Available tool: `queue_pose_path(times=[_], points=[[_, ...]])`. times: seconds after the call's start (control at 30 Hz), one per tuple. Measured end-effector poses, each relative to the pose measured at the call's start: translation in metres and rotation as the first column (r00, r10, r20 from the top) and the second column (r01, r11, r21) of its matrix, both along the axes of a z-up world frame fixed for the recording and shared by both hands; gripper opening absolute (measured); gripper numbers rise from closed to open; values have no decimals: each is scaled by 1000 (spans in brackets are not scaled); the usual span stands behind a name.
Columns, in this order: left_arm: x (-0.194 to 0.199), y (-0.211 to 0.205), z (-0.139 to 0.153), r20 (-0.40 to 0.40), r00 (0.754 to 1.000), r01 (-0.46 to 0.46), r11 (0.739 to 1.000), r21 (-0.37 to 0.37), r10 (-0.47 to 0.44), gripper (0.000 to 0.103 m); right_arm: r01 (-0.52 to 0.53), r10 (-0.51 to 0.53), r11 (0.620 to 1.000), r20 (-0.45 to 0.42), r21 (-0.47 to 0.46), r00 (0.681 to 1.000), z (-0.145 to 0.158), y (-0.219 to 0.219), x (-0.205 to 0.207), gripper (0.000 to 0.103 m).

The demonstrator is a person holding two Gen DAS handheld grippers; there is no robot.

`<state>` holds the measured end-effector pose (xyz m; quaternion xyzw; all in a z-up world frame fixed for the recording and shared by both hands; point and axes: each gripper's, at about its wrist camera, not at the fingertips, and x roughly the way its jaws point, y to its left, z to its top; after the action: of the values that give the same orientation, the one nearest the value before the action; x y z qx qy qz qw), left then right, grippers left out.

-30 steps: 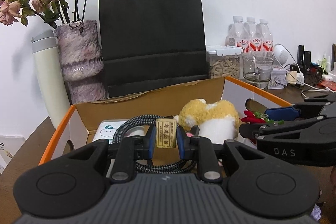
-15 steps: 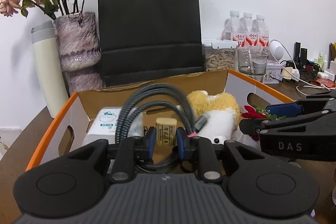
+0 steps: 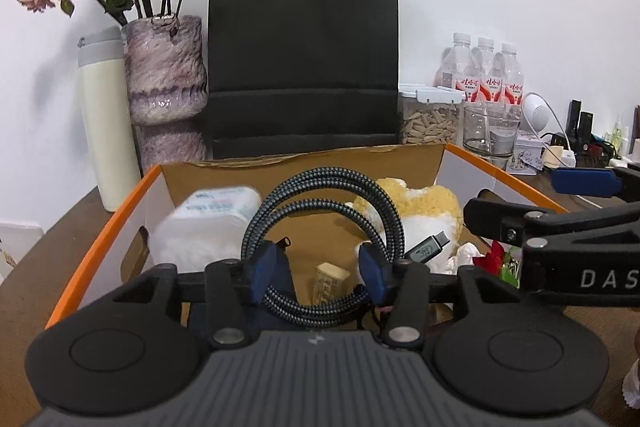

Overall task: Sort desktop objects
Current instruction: 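Carry the yellow block and red flower into the red box, then open both tools, then withdraw both tools from the box back over the table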

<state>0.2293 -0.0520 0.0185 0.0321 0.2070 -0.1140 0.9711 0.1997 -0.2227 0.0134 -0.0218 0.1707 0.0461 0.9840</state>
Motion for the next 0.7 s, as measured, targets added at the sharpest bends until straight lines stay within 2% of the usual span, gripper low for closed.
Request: queue_pose_path(times=[0.1, 0.13, 0.17, 0.2, 0.23, 0.3, 0.7], points=[[-1, 1, -1, -3, 1000, -3, 1000, -4, 3, 54, 4, -4, 1000, -1, 5, 1000, 0, -1, 0, 99], [-1, 2, -1, 1, 1000, -14, 1000, -7, 14, 68, 8, -8, 1000, 3, 11, 1000, 0, -2, -2, 100], [-1, 4, 0, 9, 999, -45, 999, -8, 45, 90, 13, -13, 1000, 9, 21, 1000, 1, -4, -2, 100], [-1, 6, 1, 20, 997, -78, 997, -5, 78, 99, 16, -17, 999, 13, 33, 1000, 1, -6, -2, 103], [-2, 8, 2, 37, 995, -94, 996, -10, 94, 103, 19, -20, 999, 17, 40, 1000, 2, -7, -2, 103], [-5, 12, 4, 55, 994, -92, 995, -34, 94, 103, 17, -18, 999, 22, 44, 1000, 2, -8, -3, 103], [-26, 15, 8, 151, 980, -127, 992, -18, 129, 103, 9, -10, 1000, 37, 16, 999, 3, -3, -24, 103]])
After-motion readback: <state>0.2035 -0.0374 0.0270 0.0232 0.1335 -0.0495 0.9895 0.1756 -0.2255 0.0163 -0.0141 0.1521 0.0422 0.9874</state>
